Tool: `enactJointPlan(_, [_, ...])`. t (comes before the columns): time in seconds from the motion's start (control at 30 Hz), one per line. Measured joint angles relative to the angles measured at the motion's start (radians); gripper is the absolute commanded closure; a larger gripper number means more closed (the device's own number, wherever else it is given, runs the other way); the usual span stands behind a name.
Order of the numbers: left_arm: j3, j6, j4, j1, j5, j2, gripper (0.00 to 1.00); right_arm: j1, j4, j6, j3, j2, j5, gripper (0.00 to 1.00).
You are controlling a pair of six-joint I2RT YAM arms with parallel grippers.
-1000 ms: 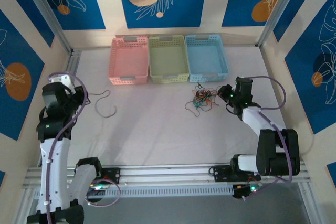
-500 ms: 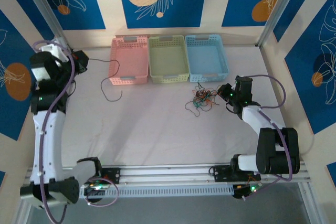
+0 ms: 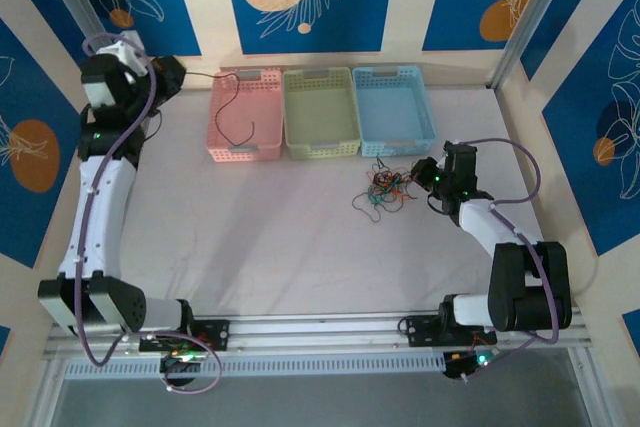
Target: Untangle the cables
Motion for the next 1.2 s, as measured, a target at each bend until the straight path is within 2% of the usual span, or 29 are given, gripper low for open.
enactJointPlan(0.17, [0.085,0.061,-0.003,-0.048,-0.035,0.096,1.00,0.000,-0.002,0.000,0.001,0.005,0.000,1.00])
enactJointPlan(0.43, [0.211,0.158,-0.038,-0.063,-0.099,0.259,1.00,0.000,-0.003,-0.001,0.013,0.012,0.000,1.00])
enactJointPlan(0.73, [0.243,0.259,-0.059,-0.079,-0.142,0.405,1.00,0.000,-0.004,-0.001,0.015,0.018,0.000,1.00])
enactJointPlan(1.0, [0.243,0.300,-0.077,-0.087,-0.151,0.443,1.00,0.000,-0.003,0.000,0.017,0.018,0.000,1.00])
enactJointPlan(1.2, [0.245,0.356,-0.114,-0.138,-0.166,0.617,1.00,0.000,-0.004,0.000,0.017,0.018,0.000,1.00])
